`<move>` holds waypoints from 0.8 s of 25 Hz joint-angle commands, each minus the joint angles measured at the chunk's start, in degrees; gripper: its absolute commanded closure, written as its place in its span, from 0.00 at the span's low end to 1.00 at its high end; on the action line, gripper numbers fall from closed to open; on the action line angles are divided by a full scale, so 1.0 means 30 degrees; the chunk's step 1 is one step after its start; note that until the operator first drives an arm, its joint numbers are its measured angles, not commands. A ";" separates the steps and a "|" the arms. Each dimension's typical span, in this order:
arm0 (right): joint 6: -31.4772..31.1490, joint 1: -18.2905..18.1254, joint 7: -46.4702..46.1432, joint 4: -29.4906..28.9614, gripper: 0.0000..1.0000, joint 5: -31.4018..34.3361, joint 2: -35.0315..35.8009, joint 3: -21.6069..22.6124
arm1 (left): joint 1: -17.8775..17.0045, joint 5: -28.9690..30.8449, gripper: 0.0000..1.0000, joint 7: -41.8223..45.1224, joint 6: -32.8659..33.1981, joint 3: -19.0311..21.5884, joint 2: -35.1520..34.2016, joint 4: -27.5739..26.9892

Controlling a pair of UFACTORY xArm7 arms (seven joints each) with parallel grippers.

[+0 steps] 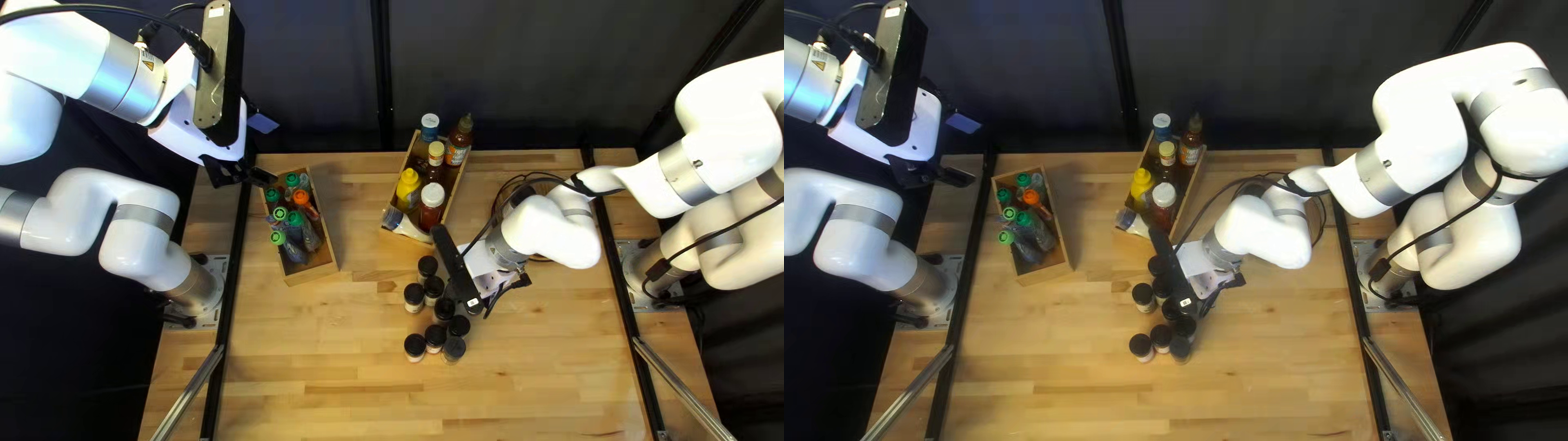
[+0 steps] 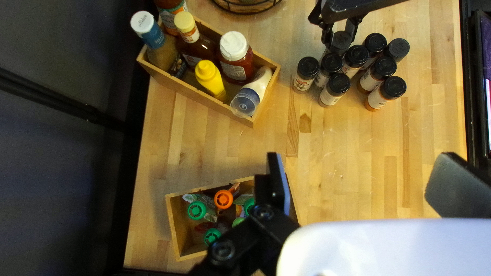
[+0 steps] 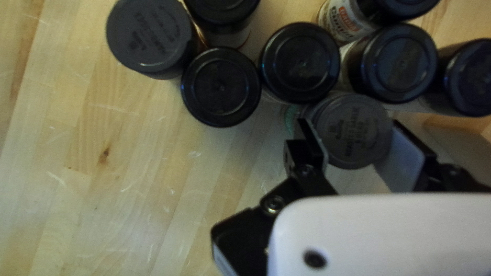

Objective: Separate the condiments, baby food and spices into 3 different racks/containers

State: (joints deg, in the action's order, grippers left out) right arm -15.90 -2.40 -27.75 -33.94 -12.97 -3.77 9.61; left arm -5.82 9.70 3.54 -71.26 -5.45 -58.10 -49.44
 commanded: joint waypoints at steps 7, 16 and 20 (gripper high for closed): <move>-0.6621 -0.0479 0.0414 0.0756 1.00 0.0056 -0.6418 -0.0724 | 0.0000 0.0000 0.00 0.0000 0.0000 0.0000 0.0000 0.0000; -0.9736 -0.1867 0.4061 0.4659 1.00 0.0603 -1.3727 0.0261 | 0.0000 0.0000 0.00 0.0000 0.0000 0.0000 0.0000 0.0000; -1.0437 -0.3326 0.6276 0.6013 1.00 0.1273 -1.6037 0.1095 | 0.0000 0.0000 0.00 0.0000 0.0000 0.0000 0.0000 0.0000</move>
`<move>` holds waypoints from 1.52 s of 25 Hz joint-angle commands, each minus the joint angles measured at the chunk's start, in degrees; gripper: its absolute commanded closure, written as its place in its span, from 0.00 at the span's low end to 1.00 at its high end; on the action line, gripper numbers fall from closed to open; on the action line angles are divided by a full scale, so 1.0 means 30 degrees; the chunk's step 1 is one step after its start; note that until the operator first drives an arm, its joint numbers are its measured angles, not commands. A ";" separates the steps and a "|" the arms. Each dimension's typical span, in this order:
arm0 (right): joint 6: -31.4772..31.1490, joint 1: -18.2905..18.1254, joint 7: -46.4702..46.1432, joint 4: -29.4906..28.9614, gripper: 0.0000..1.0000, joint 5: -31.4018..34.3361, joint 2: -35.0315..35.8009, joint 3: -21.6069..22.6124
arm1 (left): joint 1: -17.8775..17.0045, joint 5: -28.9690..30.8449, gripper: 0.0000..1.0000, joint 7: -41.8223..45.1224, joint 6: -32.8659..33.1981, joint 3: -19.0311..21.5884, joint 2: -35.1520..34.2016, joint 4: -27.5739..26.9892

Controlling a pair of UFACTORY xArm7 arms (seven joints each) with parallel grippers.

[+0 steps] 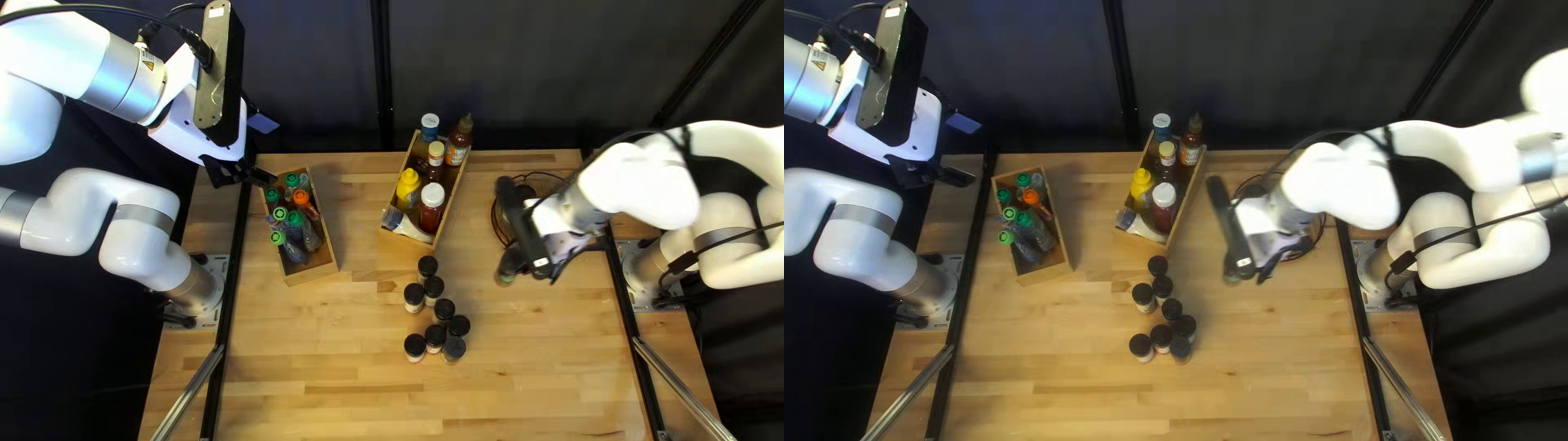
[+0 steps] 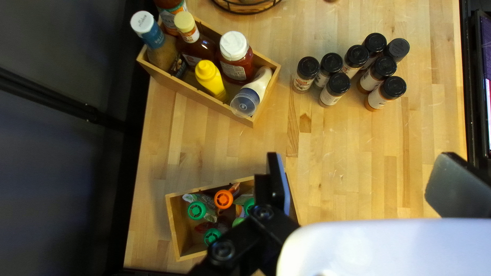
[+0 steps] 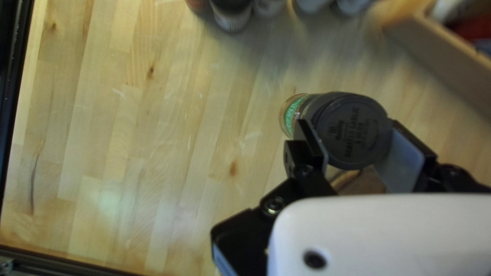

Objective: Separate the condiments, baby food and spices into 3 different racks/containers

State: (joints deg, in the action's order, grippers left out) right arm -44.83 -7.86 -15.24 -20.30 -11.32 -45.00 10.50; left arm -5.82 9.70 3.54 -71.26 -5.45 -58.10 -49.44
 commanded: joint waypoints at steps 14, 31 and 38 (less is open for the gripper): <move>0.0639 -0.4961 0.7722 0.3926 1.00 0.1437 -0.4000 0.3291 | 0.0000 0.0000 0.00 0.0000 0.0000 0.0000 0.0000 0.0000; 0.3711 -0.6127 0.9953 0.4538 1.00 0.1241 -0.2092 0.4813 | 0.0000 0.0000 0.00 0.0000 0.0000 0.0000 0.0000 0.0000; 0.4553 -0.6518 1.0289 0.4754 1.00 0.1365 -0.1550 0.5242 | 0.0000 0.0000 0.00 0.0000 0.0000 0.0000 0.0000 0.0000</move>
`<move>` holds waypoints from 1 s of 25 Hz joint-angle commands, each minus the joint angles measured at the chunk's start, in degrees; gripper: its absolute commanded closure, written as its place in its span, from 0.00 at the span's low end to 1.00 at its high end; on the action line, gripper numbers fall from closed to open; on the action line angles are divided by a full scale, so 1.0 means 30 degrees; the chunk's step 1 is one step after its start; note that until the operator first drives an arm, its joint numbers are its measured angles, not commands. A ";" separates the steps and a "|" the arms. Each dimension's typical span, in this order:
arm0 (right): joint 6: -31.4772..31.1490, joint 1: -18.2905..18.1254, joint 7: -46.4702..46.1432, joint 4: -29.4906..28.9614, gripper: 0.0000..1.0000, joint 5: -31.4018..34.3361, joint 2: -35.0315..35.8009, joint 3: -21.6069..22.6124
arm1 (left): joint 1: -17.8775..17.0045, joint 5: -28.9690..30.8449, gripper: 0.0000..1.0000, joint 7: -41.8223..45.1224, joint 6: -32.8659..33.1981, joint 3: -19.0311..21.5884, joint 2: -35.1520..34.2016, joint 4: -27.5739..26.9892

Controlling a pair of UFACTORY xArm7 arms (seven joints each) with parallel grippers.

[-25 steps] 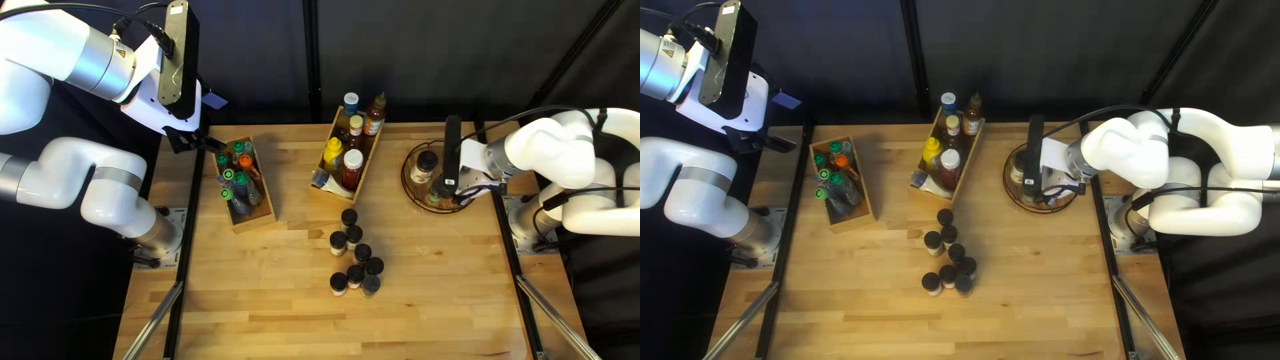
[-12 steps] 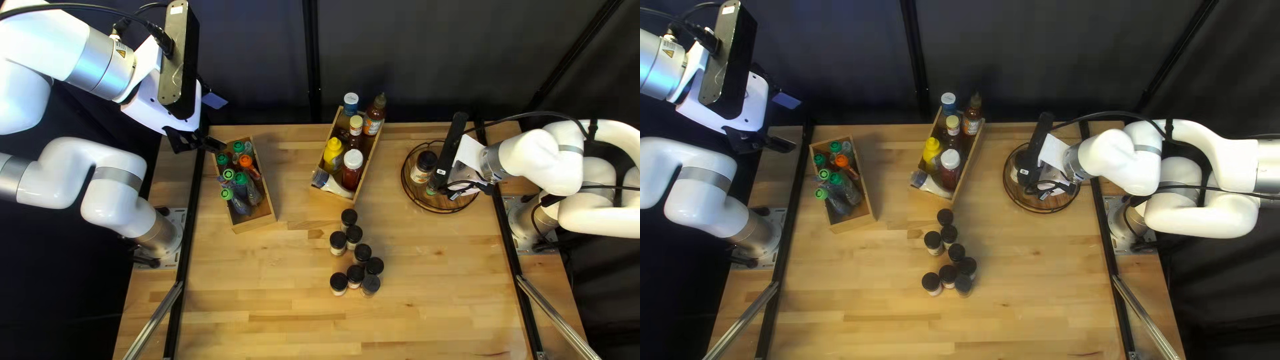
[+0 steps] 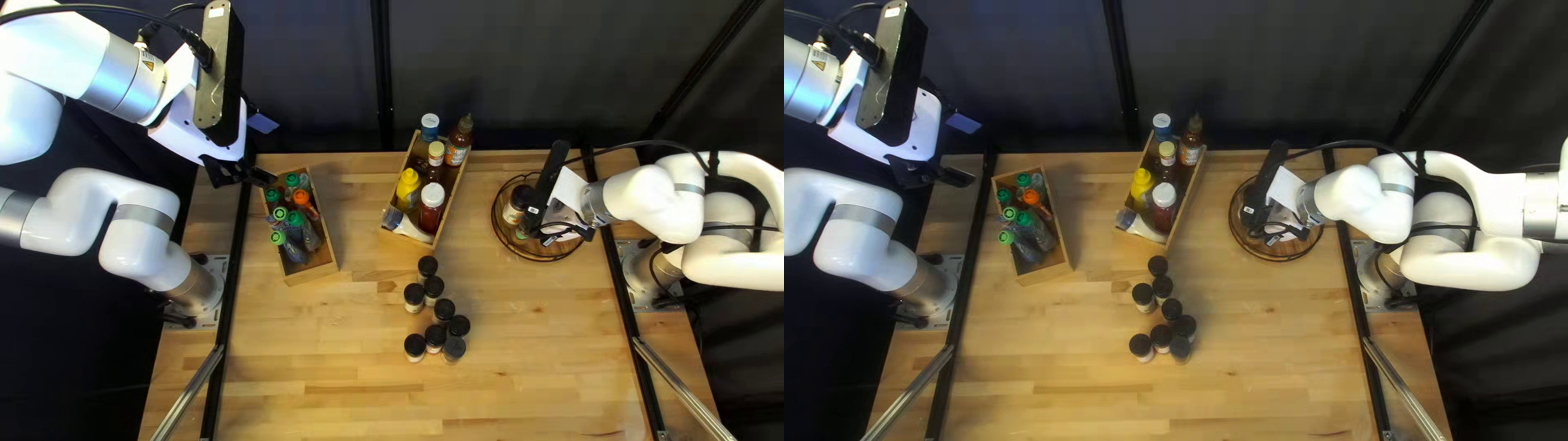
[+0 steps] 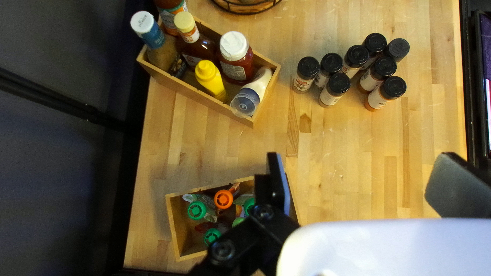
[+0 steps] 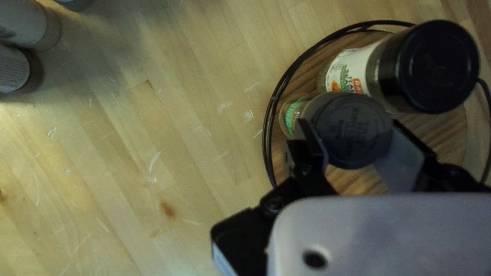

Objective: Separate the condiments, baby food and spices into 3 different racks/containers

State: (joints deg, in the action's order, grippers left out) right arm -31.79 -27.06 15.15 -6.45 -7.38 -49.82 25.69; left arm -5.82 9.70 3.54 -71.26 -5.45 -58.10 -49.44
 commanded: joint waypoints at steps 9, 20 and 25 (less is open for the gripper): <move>0.0815 -0.0191 0.0281 0.0304 0.99 -0.0007 0.0496 0.0310 | 0.0000 0.0000 0.00 0.0000 0.0000 0.0000 0.0000 0.0000; 0.0663 0.0116 -0.0300 -0.0063 0.00 -0.0239 0.0981 -0.0327 | 0.0000 0.0000 0.00 0.0000 0.0000 0.0000 0.0000 0.0000; -0.0355 0.0627 -0.0146 -0.0824 0.00 -0.0341 0.0577 -0.0180 | 0.0000 0.0000 0.00 0.0000 0.0000 0.0000 0.0000 0.0000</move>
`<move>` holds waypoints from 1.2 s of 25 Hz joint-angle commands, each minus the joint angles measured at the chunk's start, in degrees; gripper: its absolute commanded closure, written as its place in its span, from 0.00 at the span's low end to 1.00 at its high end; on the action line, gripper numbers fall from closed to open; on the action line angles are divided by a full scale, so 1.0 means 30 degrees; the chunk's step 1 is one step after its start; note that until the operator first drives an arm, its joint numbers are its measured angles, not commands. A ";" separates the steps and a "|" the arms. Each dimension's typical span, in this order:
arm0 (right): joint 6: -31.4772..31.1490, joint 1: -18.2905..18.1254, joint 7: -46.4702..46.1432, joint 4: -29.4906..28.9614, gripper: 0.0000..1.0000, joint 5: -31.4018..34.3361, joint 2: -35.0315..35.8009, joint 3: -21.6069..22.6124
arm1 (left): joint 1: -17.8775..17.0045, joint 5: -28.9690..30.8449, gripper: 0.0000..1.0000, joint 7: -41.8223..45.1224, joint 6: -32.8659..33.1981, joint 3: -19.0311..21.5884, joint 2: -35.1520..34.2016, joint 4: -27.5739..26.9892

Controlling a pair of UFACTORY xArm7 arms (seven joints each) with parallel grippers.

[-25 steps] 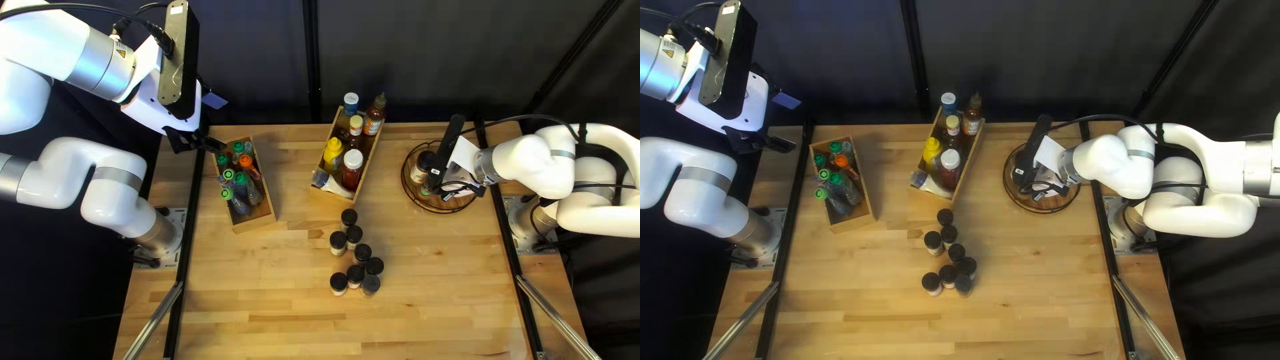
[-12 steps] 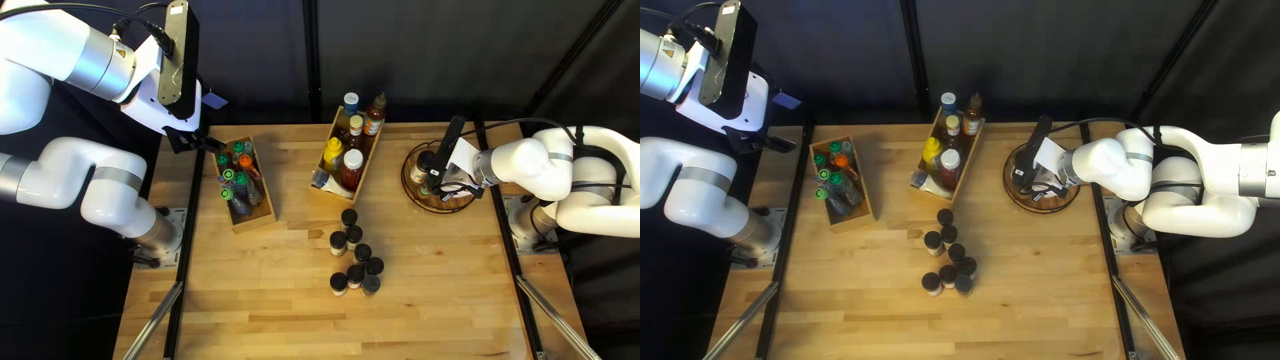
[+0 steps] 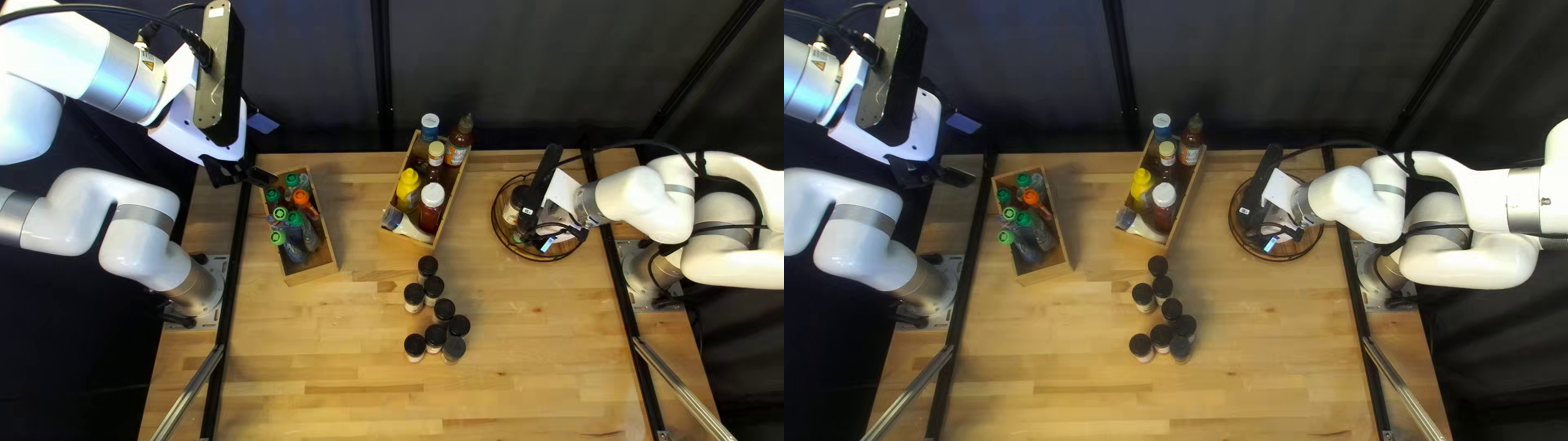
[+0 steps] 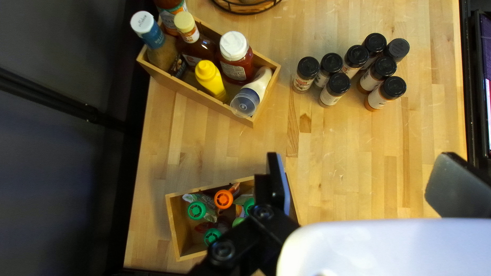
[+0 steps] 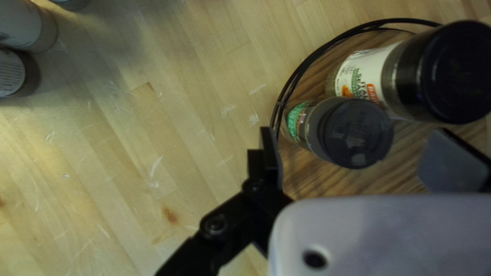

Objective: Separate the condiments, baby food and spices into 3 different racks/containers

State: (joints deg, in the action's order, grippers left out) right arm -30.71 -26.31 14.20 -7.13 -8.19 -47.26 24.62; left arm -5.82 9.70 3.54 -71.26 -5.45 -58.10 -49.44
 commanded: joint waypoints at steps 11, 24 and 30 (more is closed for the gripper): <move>0.0576 0.3551 -0.4783 -0.5886 0.00 -0.1198 0.6386 -0.0740 | 0.0000 0.0000 0.00 0.0000 0.0000 0.0000 0.0000 0.0000; 0.2366 0.5215 -0.5003 -0.7828 0.00 -0.0927 1.1212 0.1534 | 0.0000 0.0000 0.00 0.0000 0.0000 0.0000 0.0000 0.0000; 0.4524 0.3999 -0.0622 -0.8109 0.00 0.4018 1.4124 0.3141 | 0.0000 0.0000 0.00 0.0000 0.0000 0.0000 0.0000 0.0000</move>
State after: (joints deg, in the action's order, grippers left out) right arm -21.18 -12.01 4.37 -31.09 -4.96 -9.73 31.82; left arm -5.82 9.70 3.54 -71.26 -5.45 -58.10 -49.44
